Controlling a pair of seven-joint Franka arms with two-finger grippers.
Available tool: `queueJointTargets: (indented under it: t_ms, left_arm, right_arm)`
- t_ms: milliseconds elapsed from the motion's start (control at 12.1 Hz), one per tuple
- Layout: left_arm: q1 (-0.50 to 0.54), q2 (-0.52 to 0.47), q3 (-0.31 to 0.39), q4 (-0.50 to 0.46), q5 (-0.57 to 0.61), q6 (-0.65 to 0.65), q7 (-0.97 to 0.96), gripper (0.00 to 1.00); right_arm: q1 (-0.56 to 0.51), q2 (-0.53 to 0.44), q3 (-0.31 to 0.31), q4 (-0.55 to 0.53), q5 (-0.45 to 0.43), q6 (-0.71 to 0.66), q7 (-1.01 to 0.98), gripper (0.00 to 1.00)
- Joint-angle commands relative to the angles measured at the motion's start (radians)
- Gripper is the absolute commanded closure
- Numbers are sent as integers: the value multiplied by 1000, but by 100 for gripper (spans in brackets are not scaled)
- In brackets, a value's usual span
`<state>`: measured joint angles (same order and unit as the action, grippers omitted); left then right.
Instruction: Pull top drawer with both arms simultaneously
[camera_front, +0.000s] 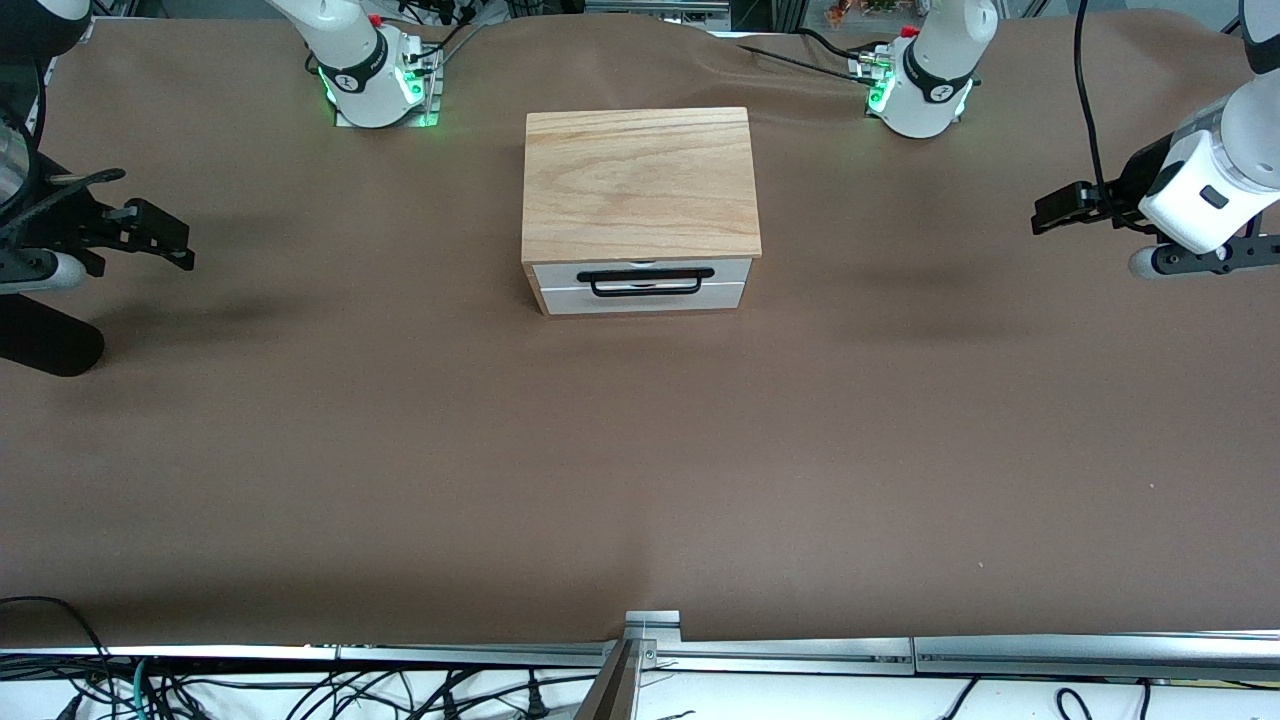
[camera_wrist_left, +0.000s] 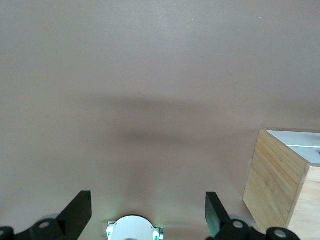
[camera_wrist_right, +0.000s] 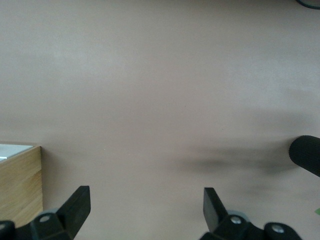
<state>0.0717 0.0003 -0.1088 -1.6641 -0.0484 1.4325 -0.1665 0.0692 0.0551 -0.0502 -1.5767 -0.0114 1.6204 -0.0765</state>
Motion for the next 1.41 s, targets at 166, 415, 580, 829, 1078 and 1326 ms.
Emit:
queueJointTargets:
  t_ms: [166,415,580,829,1078,1326]
  left_arm:
    - [-9,15,-8,26,21,9,5,0]
    - [-13,17,-25,23,22,25,5,0]
    - [-13,17,-29,17,24,31,5,0]
    - [2,-2,-31,-46,22,107,51,0]
    - [25,-71,-32,-184,22,244,111,0]
    - [45,-76,-32,-203,22,270,154,0]
  right_arm:
    - [-17,-9,12,1,-9,0,-6,0]
    - [-16,-8,12,10,-9,0,-5,0]
    - [-16,-8,12,10,-7,0,-6,0]
    - [-17,-8,12,10,-7,0,-6,0]
    - [-17,-6,12,10,-7,0,-6,0]
    - [-17,-6,12,10,-9,0,-6,0]
